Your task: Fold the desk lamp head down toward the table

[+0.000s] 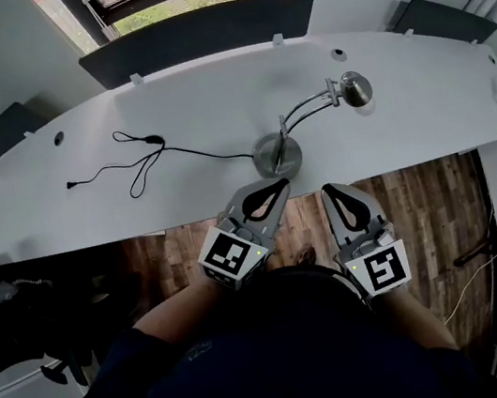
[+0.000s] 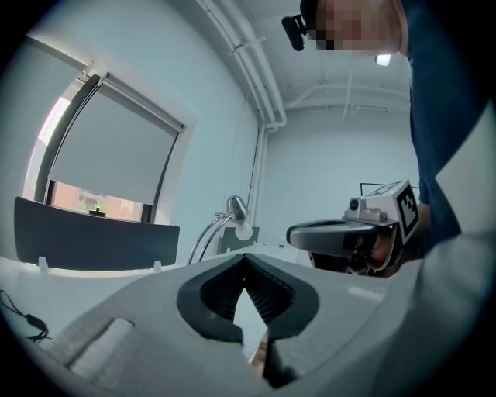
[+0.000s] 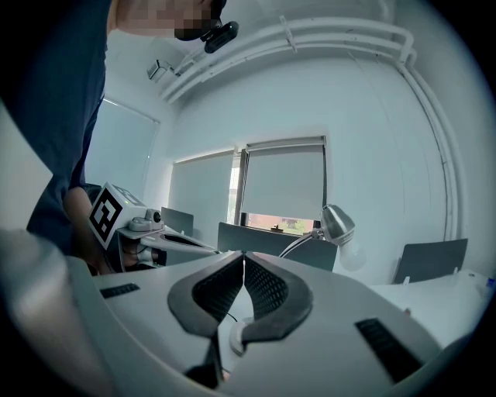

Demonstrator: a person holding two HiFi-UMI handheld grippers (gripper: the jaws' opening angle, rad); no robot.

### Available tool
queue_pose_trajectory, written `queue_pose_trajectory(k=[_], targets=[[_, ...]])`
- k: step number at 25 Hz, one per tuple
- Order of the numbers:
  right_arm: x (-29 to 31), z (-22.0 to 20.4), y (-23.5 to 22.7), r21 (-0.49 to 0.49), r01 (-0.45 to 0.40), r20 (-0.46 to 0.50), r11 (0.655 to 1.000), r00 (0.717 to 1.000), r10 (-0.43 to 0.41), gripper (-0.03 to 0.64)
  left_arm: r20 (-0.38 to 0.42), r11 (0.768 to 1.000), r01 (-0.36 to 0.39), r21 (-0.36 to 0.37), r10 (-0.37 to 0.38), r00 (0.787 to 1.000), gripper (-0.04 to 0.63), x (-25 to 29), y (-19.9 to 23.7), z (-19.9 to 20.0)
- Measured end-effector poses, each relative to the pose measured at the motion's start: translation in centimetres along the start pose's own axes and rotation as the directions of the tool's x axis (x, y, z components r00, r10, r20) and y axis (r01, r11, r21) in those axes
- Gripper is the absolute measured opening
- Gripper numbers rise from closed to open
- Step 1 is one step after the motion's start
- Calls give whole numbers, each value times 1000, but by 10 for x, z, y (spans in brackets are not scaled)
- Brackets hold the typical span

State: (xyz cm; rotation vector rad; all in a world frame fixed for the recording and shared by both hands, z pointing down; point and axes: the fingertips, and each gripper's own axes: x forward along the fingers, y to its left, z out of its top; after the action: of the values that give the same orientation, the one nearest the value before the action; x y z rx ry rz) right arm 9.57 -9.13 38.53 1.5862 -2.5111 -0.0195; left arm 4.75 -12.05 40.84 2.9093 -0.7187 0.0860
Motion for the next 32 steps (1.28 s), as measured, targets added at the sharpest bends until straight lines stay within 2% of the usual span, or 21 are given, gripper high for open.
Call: queue_pose_trajectory(k=[6, 11, 16, 19, 24, 29, 32], targets=[[17, 1, -20, -85, -13, -34, 996, 999, 10, 12, -46, 997, -51, 50, 53, 998, 5, 22, 29, -21], [31, 3, -35, -165, -1, -67, 986, 998, -10, 15, -74, 997, -71, 43, 74, 995, 6, 38, 49, -38], [43, 4, -48, -241, 12, -119, 971, 992, -42, 52, -97, 996, -76, 43, 79, 992, 9, 52, 66, -53], [49, 6, -54, -301, 31, -146, 953, 986, -78, 77, -116, 996, -72, 48, 77, 990, 45, 60, 73, -64], [57, 8, -65, -497, 20, -209, 868, 968, -141, 115, -135, 996, -73, 51, 80, 988, 89, 72, 85, -80], [67, 14, -78, -619, 44, -220, 784, 949, -227, 146, -152, 996, -71, 59, 79, 985, 132, 85, 92, -93], [73, 13, -87, -696, 45, -234, 716, 930, -285, 153, -160, 994, -73, 77, 84, 984, 140, 93, 97, -97]])
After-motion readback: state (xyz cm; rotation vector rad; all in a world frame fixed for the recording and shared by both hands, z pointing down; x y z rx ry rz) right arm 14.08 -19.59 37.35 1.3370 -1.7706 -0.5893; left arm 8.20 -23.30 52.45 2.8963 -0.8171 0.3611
